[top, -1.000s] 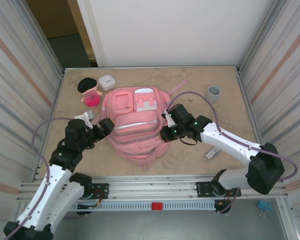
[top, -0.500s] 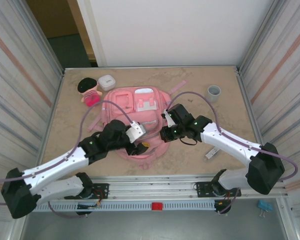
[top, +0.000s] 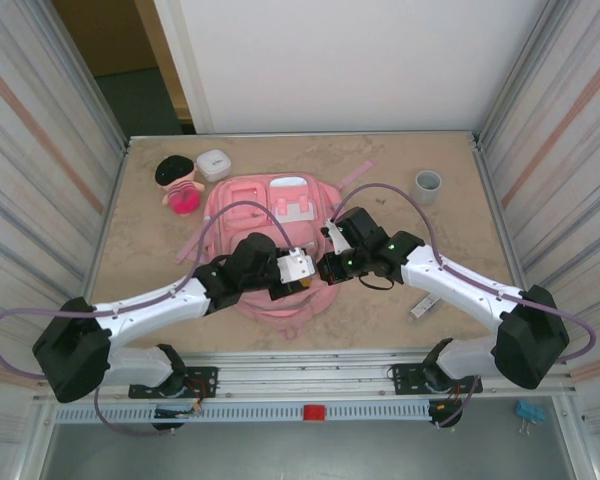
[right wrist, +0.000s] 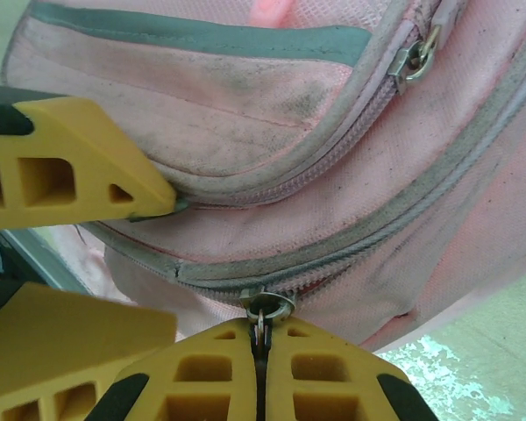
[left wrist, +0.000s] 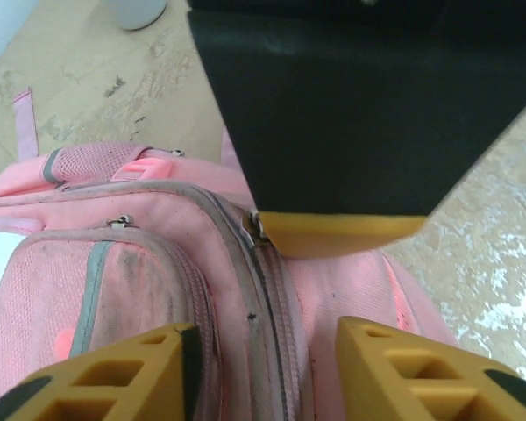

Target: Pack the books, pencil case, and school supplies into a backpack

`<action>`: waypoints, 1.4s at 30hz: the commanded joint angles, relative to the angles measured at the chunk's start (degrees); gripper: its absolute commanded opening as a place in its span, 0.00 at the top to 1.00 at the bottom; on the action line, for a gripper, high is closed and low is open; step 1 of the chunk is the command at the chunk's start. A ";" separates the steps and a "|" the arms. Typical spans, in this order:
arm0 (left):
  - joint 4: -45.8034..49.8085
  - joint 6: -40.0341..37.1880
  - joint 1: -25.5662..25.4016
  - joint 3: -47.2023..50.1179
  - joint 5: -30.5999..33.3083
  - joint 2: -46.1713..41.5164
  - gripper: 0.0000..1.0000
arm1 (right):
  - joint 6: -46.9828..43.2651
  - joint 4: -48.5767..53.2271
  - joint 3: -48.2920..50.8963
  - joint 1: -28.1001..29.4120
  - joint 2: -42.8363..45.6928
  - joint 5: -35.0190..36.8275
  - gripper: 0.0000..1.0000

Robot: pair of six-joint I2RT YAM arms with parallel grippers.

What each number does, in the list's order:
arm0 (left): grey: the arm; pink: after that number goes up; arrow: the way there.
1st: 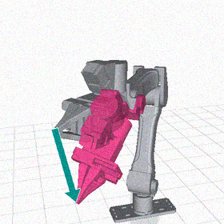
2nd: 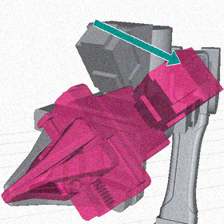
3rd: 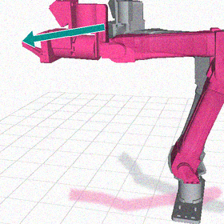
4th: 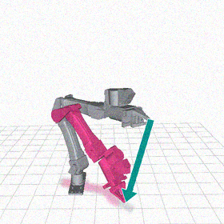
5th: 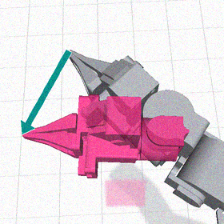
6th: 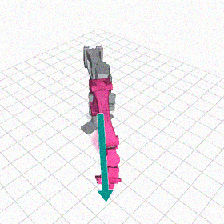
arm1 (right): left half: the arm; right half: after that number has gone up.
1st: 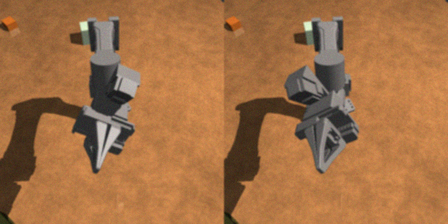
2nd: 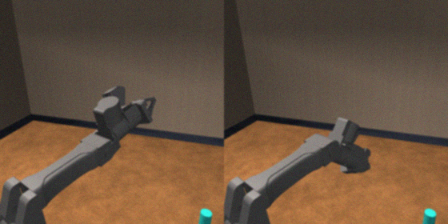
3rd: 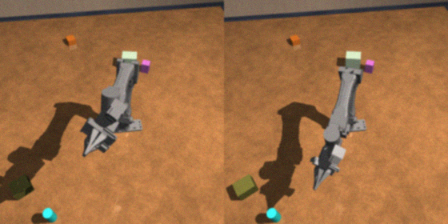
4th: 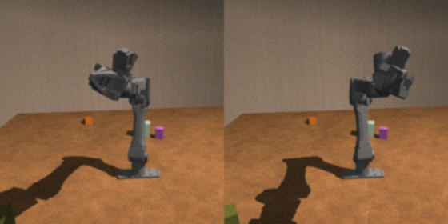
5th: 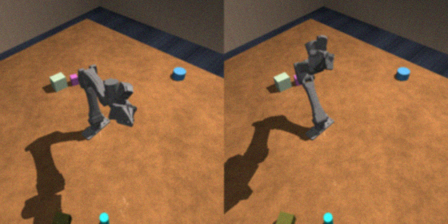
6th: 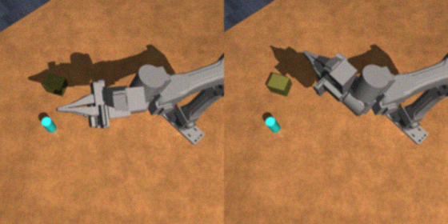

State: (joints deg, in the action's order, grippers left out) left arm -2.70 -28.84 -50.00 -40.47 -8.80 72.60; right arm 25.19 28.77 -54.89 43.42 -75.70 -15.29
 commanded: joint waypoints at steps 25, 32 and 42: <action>1.89 -10.49 -0.19 6.39 -9.82 -17.08 1.00 | -1.95 -8.77 2.48 -22.84 -2.90 -5.57 1.00; 2.87 -10.95 -0.32 6.60 -12.01 -19.24 1.00 | -0.72 -13.01 1.29 -25.93 -6.98 -4.64 1.00; 3.02 -11.37 -0.59 7.00 -13.51 -19.35 1.00 | -2.90 -12.13 1.16 -27.78 -8.58 -1.42 1.00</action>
State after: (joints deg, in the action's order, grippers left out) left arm -1.26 -39.24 -49.84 -33.93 -14.46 57.41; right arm 23.16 20.53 -52.27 22.00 -81.89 -33.12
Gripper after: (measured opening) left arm 0.055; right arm 0.076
